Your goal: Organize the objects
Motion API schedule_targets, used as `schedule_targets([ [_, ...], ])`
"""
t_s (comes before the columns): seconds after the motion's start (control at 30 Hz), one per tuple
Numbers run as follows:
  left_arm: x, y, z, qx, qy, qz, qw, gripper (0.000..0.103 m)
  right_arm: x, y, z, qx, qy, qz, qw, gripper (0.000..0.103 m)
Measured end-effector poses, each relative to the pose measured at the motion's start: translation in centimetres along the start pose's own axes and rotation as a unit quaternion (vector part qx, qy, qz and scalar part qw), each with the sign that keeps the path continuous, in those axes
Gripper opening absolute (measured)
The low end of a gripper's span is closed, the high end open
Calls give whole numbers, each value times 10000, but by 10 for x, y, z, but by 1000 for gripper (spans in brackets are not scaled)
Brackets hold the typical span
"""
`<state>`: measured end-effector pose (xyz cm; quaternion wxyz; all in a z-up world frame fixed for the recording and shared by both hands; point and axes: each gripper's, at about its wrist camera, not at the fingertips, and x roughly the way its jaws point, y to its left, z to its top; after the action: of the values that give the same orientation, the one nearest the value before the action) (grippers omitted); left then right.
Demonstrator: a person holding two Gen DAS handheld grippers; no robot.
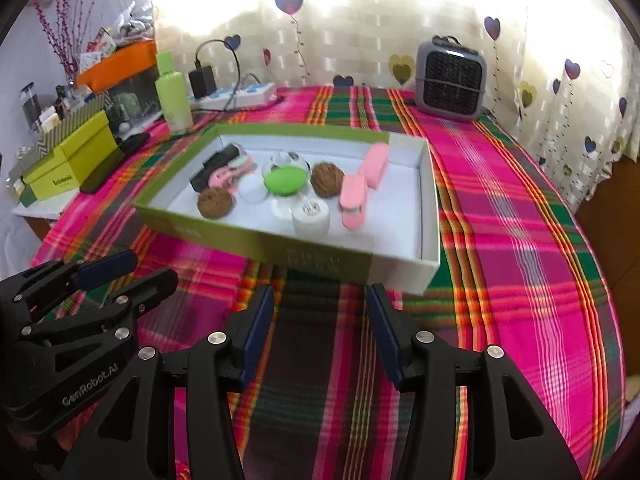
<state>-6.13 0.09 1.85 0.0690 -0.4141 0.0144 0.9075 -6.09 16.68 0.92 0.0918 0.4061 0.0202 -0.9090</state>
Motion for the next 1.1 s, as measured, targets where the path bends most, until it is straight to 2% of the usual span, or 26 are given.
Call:
schedule_targets([
  [0.3,7,-6,-6,35,127,140,9998,45,6,-6,-7,98,198,-239,9995,50],
  [0.57,9,-9,-4,62,151,149,9998,51,10,-8,-7,125,318,-332,9989,50],
  [0.7,10,-12,-4,123,172,146,9997,55,12,-10,-7,181,346,-434,9983,60],
  [1.1,11,-13,-4,140,181,115,9997,59,12,-10,-6,195,349,-438,9982,61],
])
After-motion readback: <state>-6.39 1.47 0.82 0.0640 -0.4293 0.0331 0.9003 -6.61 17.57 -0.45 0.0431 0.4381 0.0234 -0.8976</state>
